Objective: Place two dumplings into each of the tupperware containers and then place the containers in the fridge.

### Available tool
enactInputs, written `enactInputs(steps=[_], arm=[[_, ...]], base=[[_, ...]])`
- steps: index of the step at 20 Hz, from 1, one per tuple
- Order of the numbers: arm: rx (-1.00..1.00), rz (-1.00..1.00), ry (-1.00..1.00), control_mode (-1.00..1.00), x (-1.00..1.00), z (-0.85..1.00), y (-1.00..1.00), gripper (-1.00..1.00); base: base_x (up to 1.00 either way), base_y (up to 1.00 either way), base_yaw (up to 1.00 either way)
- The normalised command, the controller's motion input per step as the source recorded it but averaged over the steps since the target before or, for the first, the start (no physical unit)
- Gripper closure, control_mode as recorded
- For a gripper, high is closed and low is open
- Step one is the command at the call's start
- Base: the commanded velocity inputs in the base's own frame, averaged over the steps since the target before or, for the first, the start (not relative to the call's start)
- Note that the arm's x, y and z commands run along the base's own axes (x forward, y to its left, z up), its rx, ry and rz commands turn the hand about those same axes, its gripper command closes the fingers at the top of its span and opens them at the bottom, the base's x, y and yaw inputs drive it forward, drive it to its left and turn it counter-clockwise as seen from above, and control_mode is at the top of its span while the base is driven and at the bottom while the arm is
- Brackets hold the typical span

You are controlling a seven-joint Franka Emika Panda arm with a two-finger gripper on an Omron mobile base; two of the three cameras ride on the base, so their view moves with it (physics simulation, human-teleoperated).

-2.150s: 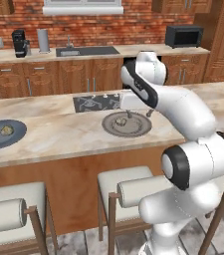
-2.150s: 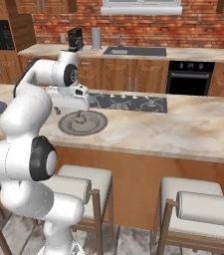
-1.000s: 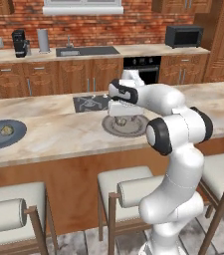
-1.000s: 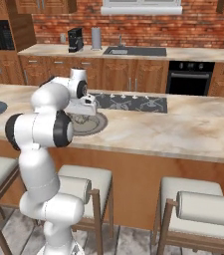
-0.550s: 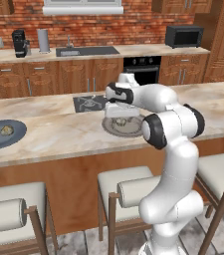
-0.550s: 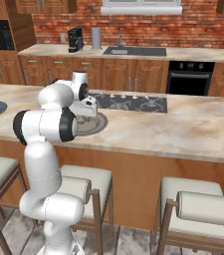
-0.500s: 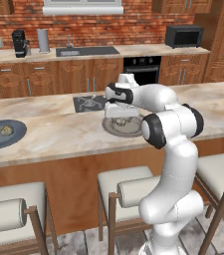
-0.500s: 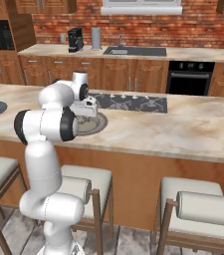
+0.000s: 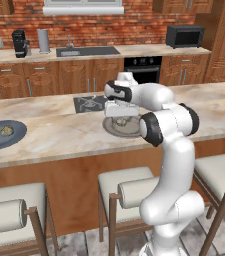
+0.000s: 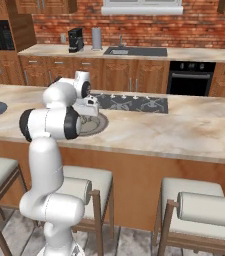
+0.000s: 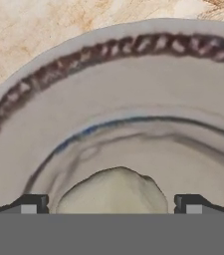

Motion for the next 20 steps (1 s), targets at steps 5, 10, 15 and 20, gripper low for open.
enactInputs(steps=[5,10,15,20], arm=[[0.00,0.00,0.00,-1.00,-0.13,0.00,0.00,-1.00],[0.00,0.00,0.00,-1.00,-0.23,0.00,0.00,-1.00],[0.00,0.00,0.00,-1.00,-0.19,-0.01,0.00,-1.00],[0.00,0.00,0.00,-1.00,0.11,-0.03,0.00,-1.00]], base=[[0.00,0.00,0.00],[0.00,0.00,0.00],[0.00,0.00,0.00],[0.00,0.00,0.00]])
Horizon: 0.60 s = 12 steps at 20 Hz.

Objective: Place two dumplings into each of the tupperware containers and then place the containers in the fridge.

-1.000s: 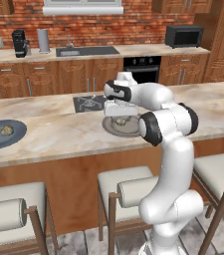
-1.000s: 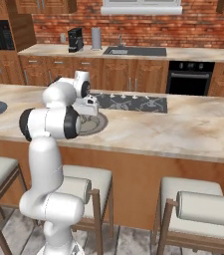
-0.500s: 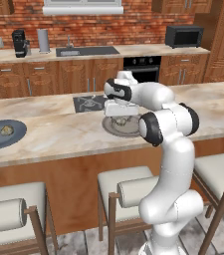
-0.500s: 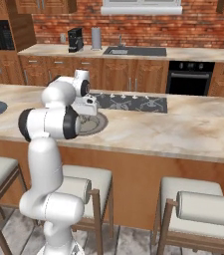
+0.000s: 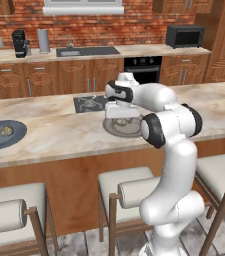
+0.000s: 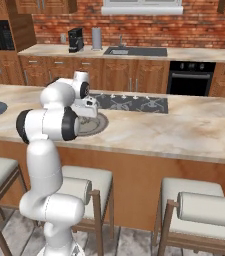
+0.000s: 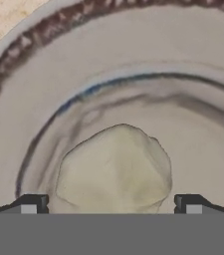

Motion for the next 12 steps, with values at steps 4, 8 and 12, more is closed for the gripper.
enactInputs(steps=[4,8,12], arm=[[0.00,0.00,0.02,-1.00,0.09,-0.06,0.00,-1.00],[0.00,0.00,0.02,-1.00,0.00,-0.11,0.00,-1.00],[0.00,0.00,0.03,-1.00,0.00,-0.07,0.00,1.00]], base=[[0.00,0.00,0.00],[0.00,0.00,0.00],[0.00,0.00,0.00]])
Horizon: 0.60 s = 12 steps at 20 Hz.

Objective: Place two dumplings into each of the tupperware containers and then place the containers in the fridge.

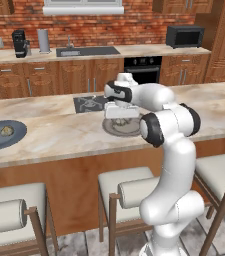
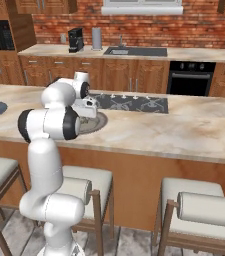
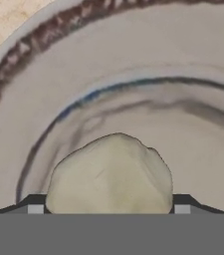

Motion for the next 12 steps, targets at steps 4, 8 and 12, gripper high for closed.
enactInputs(steps=[4,8,12], arm=[[0.00,0.00,0.00,-1.00,0.00,0.00,0.00,1.00],[0.00,0.00,0.01,-1.00,-0.09,0.16,-0.05,1.00],[0.00,0.00,-0.01,-1.00,-0.75,0.61,-0.18,1.00]], base=[[0.00,0.00,0.00],[0.00,0.00,0.00],[0.00,0.00,0.00]])
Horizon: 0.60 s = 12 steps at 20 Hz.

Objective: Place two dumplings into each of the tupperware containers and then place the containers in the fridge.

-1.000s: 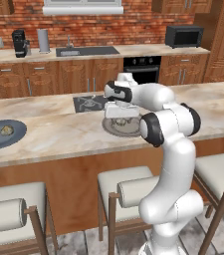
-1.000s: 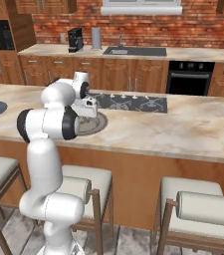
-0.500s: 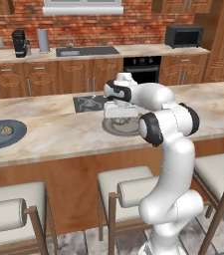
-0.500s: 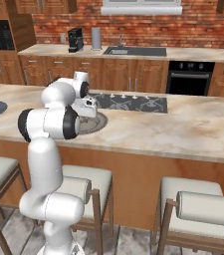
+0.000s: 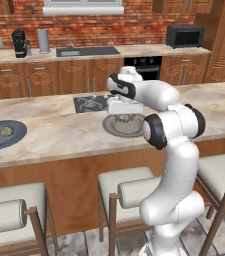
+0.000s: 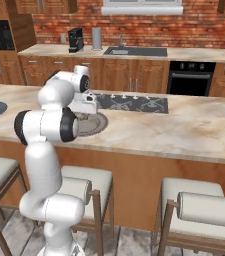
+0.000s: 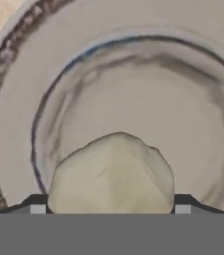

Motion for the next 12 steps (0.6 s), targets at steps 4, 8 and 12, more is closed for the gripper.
enactInputs(steps=[4,8,12], arm=[[-0.02,0.00,-0.08,-1.00,-1.00,0.71,0.04,1.00],[0.00,0.00,0.00,-1.00,-1.00,0.41,-0.05,1.00],[0.00,0.01,-0.07,-1.00,-1.00,0.24,-0.24,1.00]], base=[[0.00,0.00,0.00],[0.00,0.00,0.00],[0.00,0.00,0.00]])
